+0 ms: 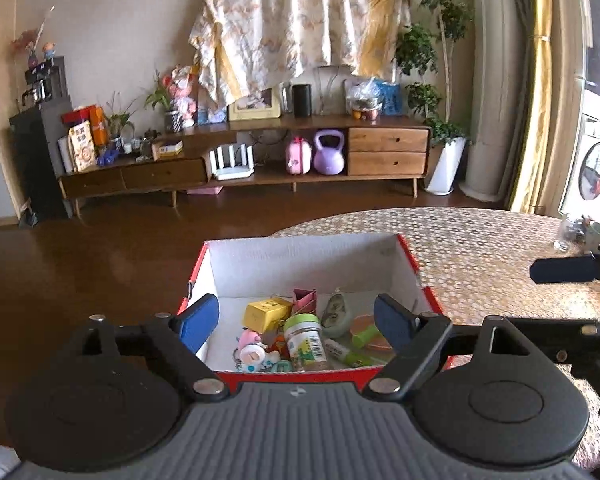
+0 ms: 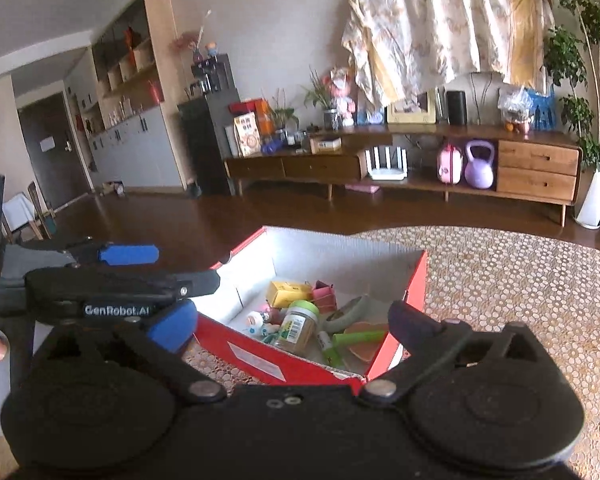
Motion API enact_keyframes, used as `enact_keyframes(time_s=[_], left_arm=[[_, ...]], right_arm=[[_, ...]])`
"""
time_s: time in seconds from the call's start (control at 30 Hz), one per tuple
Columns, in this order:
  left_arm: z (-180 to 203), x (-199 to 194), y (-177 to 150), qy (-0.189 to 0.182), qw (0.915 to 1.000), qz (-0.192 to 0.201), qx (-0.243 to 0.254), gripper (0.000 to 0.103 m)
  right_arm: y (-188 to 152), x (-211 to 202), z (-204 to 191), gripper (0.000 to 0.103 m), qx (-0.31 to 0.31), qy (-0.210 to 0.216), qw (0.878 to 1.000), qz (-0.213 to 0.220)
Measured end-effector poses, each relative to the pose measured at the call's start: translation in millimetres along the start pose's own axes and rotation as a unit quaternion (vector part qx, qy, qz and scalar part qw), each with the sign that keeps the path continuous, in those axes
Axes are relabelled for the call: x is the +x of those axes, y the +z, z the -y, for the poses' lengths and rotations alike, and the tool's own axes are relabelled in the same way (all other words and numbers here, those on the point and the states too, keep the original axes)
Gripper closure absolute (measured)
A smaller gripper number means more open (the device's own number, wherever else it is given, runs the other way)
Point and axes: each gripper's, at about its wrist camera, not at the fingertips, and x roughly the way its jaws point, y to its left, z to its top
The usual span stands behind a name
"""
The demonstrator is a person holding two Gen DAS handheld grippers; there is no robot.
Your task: Organize rigid objects
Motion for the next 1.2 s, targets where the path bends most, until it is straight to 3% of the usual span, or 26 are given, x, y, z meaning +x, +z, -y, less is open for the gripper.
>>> enact_keyframes(time_s=[0.2,0.6,1.2], left_arm=[[15,-19,-8,-0.005,0.9998,0.016,0.009,0.006],[31,-36,-35,-0.024,0.9994,-0.012,-0.02,0.005],[31,-34,-46,-0.042,0.9978,-0.025,-0.045,0.005]], right_arm=[[-7,-20,3,0.0,0.002,-0.004,1.0,0.017],[-28,-44,7,0.0,0.022,-0.019,0.999,0.037],[-46,-49,4,0.0,0.044,-0.029,0.998,0.032]])
